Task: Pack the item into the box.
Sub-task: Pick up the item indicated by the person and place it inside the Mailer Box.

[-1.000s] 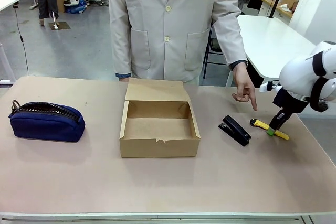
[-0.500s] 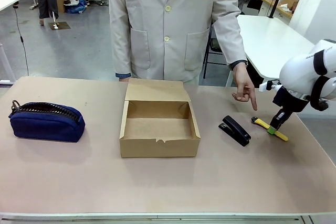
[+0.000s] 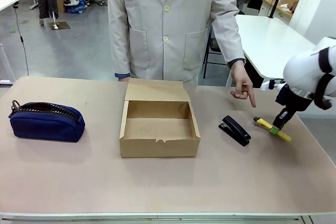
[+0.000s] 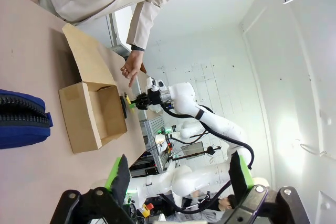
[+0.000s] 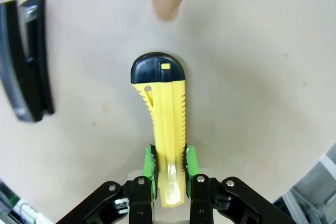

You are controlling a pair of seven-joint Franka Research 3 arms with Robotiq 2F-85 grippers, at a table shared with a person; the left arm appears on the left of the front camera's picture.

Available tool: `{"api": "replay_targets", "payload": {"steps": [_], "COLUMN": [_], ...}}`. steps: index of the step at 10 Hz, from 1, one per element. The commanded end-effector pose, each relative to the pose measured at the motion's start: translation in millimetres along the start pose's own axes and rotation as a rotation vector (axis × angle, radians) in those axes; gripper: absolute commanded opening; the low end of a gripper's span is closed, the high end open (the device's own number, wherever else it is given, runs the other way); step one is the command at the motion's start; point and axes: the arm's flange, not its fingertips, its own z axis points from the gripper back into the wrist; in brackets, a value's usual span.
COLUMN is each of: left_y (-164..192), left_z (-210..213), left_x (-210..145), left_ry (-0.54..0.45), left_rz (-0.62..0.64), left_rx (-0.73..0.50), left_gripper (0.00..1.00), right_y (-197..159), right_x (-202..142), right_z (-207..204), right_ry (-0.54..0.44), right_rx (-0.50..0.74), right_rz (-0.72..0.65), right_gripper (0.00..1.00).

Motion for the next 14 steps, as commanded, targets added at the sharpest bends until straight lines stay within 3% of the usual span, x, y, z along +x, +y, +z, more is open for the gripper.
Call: {"api": "replay_targets", "payload": {"steps": [1, 3, 4, 6, 8, 10, 12, 13, 14], "left_y": [-3, -3, -3, -3, -3, -3, -3, -3, -3], "left_z": [-1, -1, -1, -1, -1, -1, -1, -1, -1], "left_x": [1, 1, 1, 1, 1, 1, 1, 1, 1], "left_ry": [-0.009, -0.009, -0.009, -0.009, -0.009, -0.009, -0.009, -0.009, -0.009], "left_rz": [-0.021, -0.021, -0.021, -0.021, -0.021, -0.021, -0.021, -0.021, -0.021], "left_rx": [-0.024, -0.024, -0.024, -0.024, -0.024, -0.024, -0.024, -0.024, -0.024], "left_gripper": [1.0, 1.0, 1.0, 1.0, 1.0, 1.0, 1.0, 1.0, 1.0], "right_y": [38, 86, 107, 147, 179, 212, 255, 280, 301], "right_x": [-31, -61, -70, -77, -66, -19, 30, 52, 69], "right_z": [59, 107, 121, 141, 144, 131, 117, 107, 98], "right_ry": [0.043, 0.056, 0.013, -0.142, -0.163, -0.123, -0.182, -0.2, -0.228], "right_rx": [-0.08, -0.176, -0.199, -0.149, -0.041, -0.02, 0.005, -0.023, -0.037], "right_rz": [0.035, 0.107, 0.145, 0.251, 0.459, 0.545, 0.584, 0.582, 0.61], "right_gripper": [0.0, 0.0, 0.0, 0.0, 0.0, 0.0, 0.0, 0.22, 0.22]}}
